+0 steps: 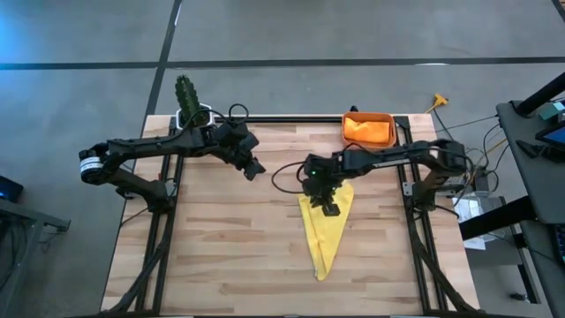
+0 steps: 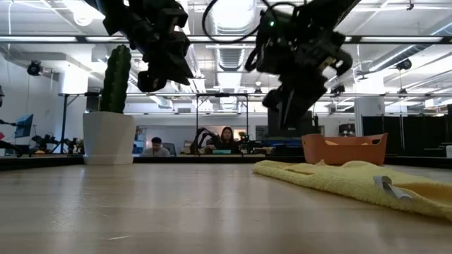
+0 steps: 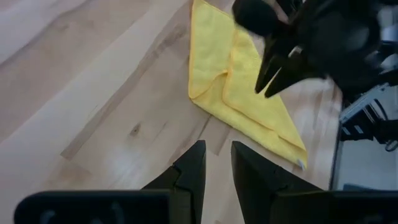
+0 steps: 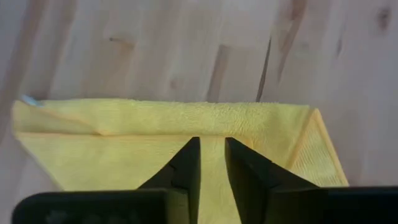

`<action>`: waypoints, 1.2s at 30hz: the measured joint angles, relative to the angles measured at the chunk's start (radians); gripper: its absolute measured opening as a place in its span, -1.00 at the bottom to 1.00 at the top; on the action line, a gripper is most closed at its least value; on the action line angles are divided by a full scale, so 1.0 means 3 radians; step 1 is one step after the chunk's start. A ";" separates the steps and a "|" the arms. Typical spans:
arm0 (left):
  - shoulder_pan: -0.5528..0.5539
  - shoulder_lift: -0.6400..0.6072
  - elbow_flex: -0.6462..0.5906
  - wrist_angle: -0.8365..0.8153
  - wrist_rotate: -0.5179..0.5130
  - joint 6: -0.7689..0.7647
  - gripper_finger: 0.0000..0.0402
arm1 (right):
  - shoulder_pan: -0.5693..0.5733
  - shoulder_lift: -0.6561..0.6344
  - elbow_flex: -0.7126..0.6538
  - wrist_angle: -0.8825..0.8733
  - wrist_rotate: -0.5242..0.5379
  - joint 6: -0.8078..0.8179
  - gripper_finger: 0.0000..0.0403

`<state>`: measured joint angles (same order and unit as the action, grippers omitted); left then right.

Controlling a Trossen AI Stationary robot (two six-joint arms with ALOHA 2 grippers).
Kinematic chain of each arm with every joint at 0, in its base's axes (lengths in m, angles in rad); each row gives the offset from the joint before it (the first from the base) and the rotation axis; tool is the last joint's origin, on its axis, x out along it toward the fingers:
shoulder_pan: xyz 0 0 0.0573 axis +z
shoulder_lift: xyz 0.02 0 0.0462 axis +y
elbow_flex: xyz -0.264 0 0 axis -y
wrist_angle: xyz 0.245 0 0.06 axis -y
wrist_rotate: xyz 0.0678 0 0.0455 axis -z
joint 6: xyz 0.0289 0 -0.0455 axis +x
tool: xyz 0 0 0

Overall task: Roll microfiber towels into tight, uniform cylinder then place into a basket
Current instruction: Fold the yellow towel

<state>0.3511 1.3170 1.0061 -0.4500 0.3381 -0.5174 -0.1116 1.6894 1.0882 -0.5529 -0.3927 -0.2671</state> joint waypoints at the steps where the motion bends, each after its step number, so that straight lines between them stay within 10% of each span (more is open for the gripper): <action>1: -0.0002 0.0000 0.0000 0.0000 -0.0028 0.0000 -0.70 | 0.0000 0.0058 0.0000 0.0036 -0.0002 -0.0011 -0.60; 15: -0.0043 0.0001 0.0000 -0.0016 -0.0071 -0.0006 -0.70 | 0.0000 0.0579 0.0000 0.0189 0.0247 -0.0111 0.09; 36: -0.0058 0.0003 0.0000 -0.0032 -0.0068 -0.0003 -0.70 | -0.0001 0.0577 -0.0052 0.0200 0.0238 -0.0141 -0.51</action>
<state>0.3336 1.3178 1.0061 -0.4595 0.3176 -0.5182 -0.1119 1.8626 1.0725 -0.4930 -0.3213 -0.3092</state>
